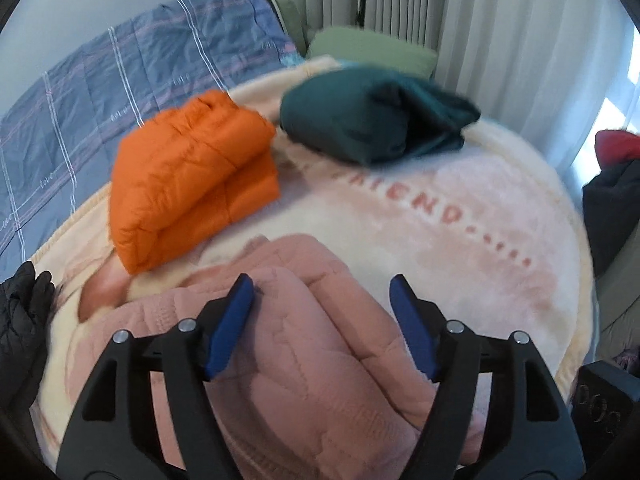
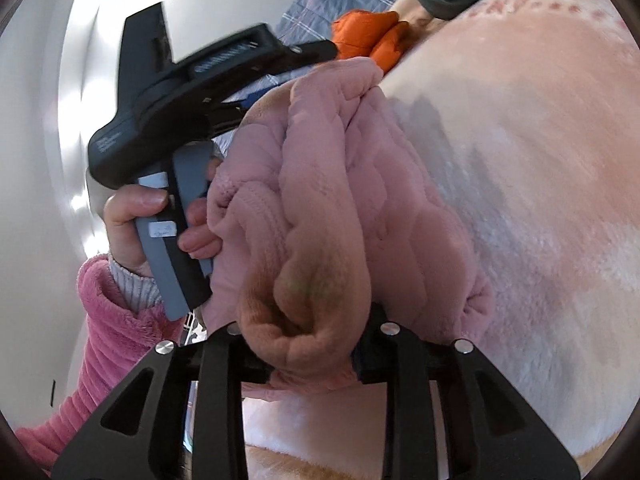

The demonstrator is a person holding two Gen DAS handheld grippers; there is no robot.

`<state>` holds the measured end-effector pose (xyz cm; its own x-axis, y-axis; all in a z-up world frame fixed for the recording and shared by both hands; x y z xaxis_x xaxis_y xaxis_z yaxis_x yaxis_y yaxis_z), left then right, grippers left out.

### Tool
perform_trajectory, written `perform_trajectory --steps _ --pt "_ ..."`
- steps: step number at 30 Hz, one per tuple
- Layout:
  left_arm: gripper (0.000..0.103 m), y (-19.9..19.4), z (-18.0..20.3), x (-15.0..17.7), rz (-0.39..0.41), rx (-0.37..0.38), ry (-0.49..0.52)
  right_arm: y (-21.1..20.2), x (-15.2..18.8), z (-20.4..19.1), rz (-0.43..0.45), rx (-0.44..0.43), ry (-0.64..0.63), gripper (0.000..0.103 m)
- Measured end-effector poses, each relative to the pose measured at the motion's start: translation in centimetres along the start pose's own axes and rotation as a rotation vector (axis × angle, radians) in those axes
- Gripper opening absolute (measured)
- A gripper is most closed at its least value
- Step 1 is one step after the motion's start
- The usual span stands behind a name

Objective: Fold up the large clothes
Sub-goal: 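Carry the folded jacket with both tools toward the orange jacket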

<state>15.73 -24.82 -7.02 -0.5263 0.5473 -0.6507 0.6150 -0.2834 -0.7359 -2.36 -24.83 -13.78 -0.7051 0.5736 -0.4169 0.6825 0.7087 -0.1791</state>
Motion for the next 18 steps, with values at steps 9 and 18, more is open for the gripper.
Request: perform_trajectory --steps 9,18 --pt "0.066 -4.2 -3.3 2.3 0.035 -0.002 0.042 -1.3 -2.0 0.5 -0.04 -0.021 -0.005 0.044" --pt "0.074 0.1 0.1 4.8 -0.004 -0.059 0.12 -0.7 -1.5 3.2 -0.069 0.11 0.031 0.03"
Point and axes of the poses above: each gripper's, at about its wrist camera, not at the fingertips, and y roughly the way its jaws point, z to its right, x to its underside, the point moved 5 cm from there along y, roughly the way its jaws point, and after that the axes turned 14 degrees about -x, right-handed, at the moved point
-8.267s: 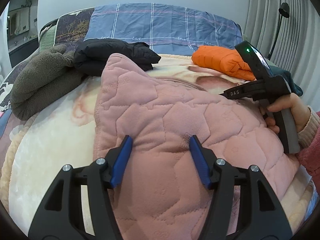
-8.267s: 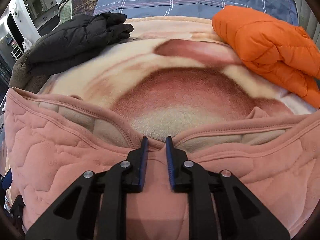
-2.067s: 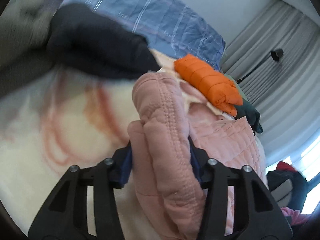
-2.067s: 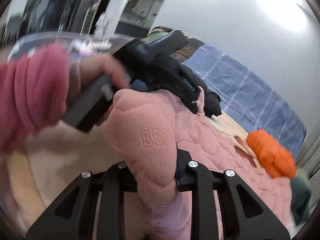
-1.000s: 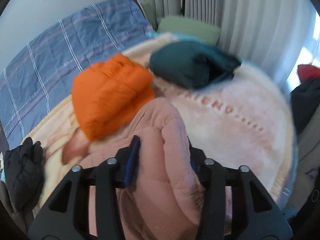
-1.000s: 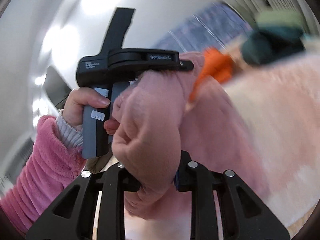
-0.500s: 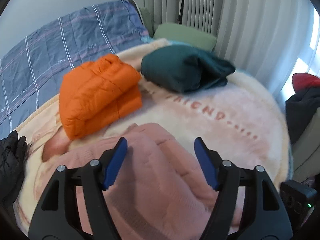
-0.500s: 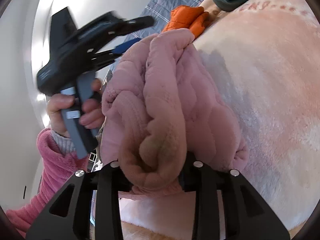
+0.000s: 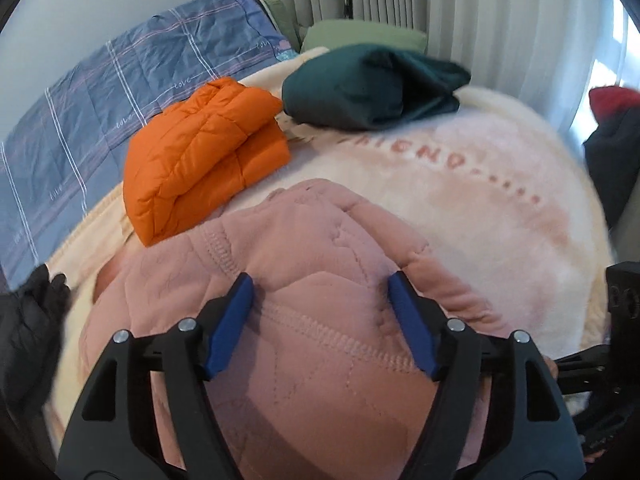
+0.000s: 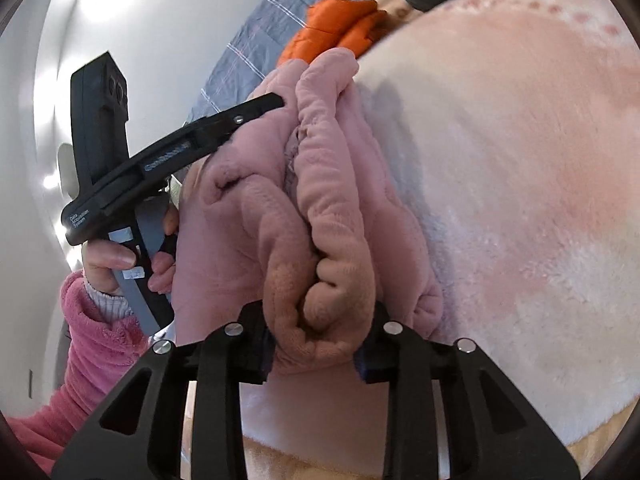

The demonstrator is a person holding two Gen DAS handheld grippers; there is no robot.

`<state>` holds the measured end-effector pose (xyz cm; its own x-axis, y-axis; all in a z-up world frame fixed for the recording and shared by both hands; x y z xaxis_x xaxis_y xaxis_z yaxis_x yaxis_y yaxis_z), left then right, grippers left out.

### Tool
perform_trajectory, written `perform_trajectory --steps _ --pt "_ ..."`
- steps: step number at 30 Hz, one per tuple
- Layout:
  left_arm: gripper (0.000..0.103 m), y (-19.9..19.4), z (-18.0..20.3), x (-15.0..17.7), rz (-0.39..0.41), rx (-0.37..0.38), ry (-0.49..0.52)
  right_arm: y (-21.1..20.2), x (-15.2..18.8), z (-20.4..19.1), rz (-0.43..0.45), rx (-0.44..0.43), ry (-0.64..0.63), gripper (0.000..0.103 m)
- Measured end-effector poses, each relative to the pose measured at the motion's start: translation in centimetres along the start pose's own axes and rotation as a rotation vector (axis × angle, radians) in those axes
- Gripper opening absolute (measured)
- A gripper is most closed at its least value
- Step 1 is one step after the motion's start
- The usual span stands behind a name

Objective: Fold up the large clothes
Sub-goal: 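Carry the folded jacket with both tools toward the orange jacket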

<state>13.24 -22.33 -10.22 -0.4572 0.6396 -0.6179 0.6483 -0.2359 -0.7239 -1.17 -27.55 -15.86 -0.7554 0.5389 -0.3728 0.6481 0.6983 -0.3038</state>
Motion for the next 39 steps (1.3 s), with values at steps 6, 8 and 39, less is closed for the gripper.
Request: perform_trajectory --steps 6,8,39 --pt "0.075 0.0 0.1 0.1 0.012 -0.029 0.007 -3.2 0.8 -2.1 0.012 0.072 -0.08 0.039" --pt "0.075 -0.2 -0.1 0.3 0.021 -0.028 0.0 -4.6 0.9 -3.4 0.06 0.106 -0.141 0.041" --pt "0.083 0.8 0.1 0.7 0.038 -0.027 -0.012 -0.3 1.9 -4.0 -0.03 0.366 -0.338 0.05"
Point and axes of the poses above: each gripper's, at about its wrist camera, not at the fingertips, and y roughly the way its jaws point, z to its right, x to its underside, the point moved 5 cm from there along y, roughly the way its jaws point, and after that the axes turned 14 degrees about -x, right-handed, at the moved point
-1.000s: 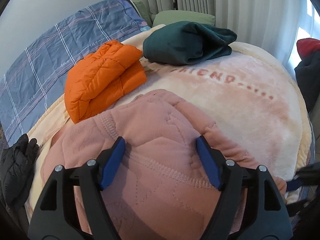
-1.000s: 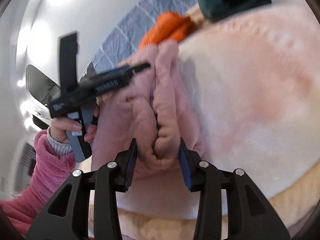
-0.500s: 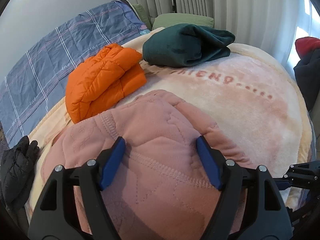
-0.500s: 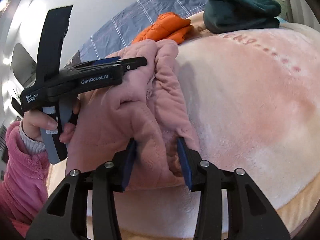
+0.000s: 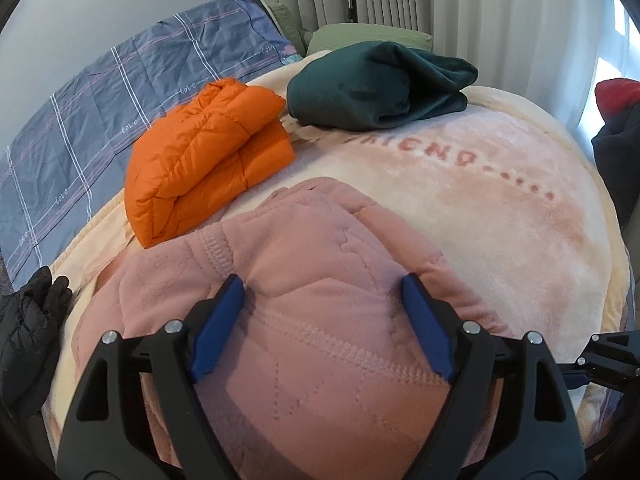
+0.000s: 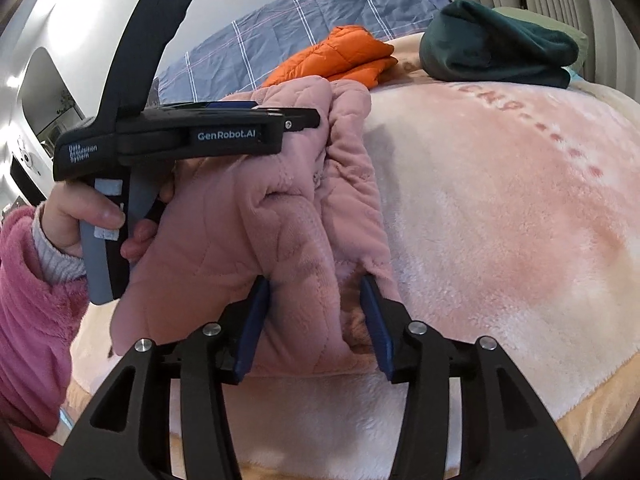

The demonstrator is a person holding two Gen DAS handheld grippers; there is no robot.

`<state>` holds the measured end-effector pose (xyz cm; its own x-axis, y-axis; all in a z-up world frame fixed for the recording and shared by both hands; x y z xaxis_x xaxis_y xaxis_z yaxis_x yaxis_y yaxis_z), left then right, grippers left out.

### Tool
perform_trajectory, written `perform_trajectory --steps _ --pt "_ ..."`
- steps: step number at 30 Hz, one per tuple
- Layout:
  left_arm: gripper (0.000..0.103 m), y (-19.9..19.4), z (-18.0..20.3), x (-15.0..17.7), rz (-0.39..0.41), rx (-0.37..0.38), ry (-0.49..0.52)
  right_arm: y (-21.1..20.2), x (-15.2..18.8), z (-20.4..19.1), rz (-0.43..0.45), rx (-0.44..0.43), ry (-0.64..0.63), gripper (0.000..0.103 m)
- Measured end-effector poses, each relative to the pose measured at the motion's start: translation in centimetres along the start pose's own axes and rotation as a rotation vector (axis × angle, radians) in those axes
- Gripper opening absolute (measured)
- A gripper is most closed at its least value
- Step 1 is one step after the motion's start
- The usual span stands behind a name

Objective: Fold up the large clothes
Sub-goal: 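Carry the folded jacket with both tools toward the orange jacket, then lower the pink jacket bundle onto the bed with both tools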

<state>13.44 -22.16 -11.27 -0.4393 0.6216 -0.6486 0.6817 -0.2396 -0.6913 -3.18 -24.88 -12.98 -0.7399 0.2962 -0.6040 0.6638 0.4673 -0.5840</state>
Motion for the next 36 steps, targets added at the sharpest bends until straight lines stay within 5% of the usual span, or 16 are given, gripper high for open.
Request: perform_trajectory --steps 10,15,17,19,23,28,32,36 --pt "0.08 -2.3 -1.1 -1.1 0.028 -0.006 0.006 0.8 -0.1 -0.3 -0.034 0.026 -0.041 0.054" --pt "0.044 -5.6 -5.8 -0.7 0.054 0.001 -0.018 0.9 -0.2 -0.3 -0.049 0.032 -0.047 0.055" --pt "0.042 -5.3 -7.5 0.7 0.009 0.042 -0.05 1.0 -0.2 -0.2 -0.053 0.028 -0.045 0.056" --pt "0.044 -3.5 -8.2 2.8 -0.032 0.078 -0.085 1.3 -0.4 -0.2 -0.054 0.021 -0.039 0.056" --pt "0.044 -0.5 -5.7 4.9 0.053 -0.079 0.022 1.9 -0.4 -0.3 -0.053 0.078 -0.066 0.057" --pt "0.044 -0.3 -6.6 4.6 0.037 -0.004 -0.033 1.6 -0.4 -0.5 -0.048 0.066 -0.06 0.057" --pt "0.046 -1.0 -6.8 4.4 0.052 -0.015 -0.058 1.6 -0.5 -0.6 -0.041 0.075 -0.054 0.057" --pt "0.074 -1.3 -8.5 3.6 0.008 -0.051 -0.165 1.4 -0.2 -0.7 -0.04 0.073 -0.055 0.057"
Point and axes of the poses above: each gripper's, at about its wrist camera, not at the fingertips, and y roughly the way its jaws point, z to its right, x to its underside, the point moved 5 cm from there along y, roughly the way its jaws point, and after that the axes turned 14 degrees about -x, right-handed, at the moved point
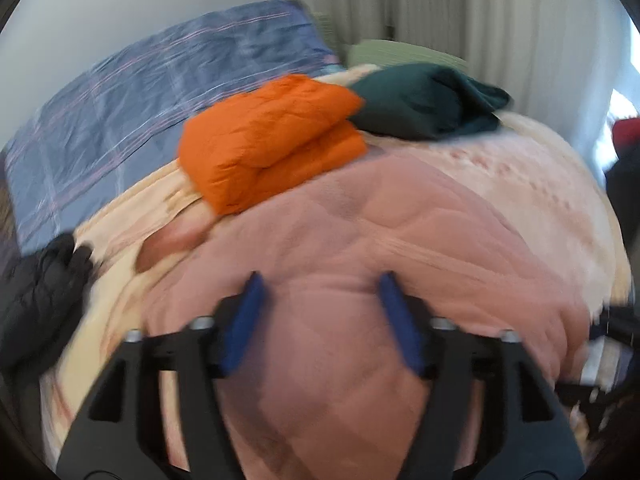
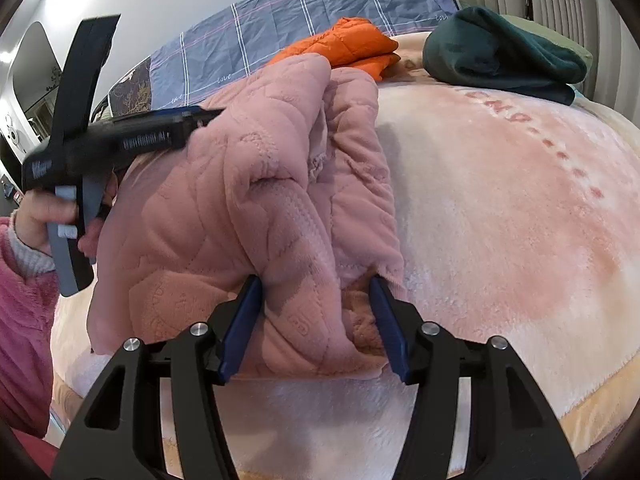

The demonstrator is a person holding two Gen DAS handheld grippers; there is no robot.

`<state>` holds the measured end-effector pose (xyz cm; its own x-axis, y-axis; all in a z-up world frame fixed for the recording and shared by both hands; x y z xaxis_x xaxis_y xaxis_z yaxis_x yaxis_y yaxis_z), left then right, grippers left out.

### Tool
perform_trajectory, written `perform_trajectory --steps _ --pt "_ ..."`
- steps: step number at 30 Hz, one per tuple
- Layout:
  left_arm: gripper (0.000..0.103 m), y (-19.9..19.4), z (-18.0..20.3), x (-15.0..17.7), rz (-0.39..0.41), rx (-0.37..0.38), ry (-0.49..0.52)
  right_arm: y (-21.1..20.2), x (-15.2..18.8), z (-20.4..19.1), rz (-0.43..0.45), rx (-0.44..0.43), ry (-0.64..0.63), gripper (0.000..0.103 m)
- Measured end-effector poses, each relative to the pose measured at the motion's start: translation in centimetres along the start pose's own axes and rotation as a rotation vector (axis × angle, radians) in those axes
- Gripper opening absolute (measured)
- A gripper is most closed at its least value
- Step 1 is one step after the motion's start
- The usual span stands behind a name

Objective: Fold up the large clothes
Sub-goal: 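Lower the pink jacket bundle onto the bed with both tools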

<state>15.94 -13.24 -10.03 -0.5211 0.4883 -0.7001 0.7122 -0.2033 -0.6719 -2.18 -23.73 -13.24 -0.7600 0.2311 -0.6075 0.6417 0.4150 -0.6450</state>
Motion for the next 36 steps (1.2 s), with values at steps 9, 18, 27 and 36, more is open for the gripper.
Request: perform_trajectory --steps 9,18,27,36 --pt "0.026 -2.1 1.2 -1.7 0.007 -0.003 0.026 -0.1 0.2 0.3 0.004 -0.011 0.006 0.058" --pt "0.017 3.8 4.6 -0.6 -0.105 0.02 0.142 0.0 0.0 0.5 0.018 -0.015 0.005 0.058" --pt "0.017 3.0 4.5 -0.7 -0.087 0.006 0.166 -1.3 -0.3 0.0 0.025 -0.03 -0.026 0.058" --pt "0.017 2.6 4.5 -0.9 -0.072 -0.021 0.172 -4.1 -6.9 -3.9 0.205 -0.081 -0.139 0.058"
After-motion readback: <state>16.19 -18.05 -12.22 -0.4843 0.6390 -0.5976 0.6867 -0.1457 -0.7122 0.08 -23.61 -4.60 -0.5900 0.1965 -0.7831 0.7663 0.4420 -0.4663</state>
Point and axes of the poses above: each gripper's, at about its wrist camera, not at the fingertips, and y roughly the way its jaws point, z to its right, x to its underside, the point moved 5 cm from there along y, roughly the way its jaws point, and after that the axes turned 14 degrees about -x, right-handed, at the moved point
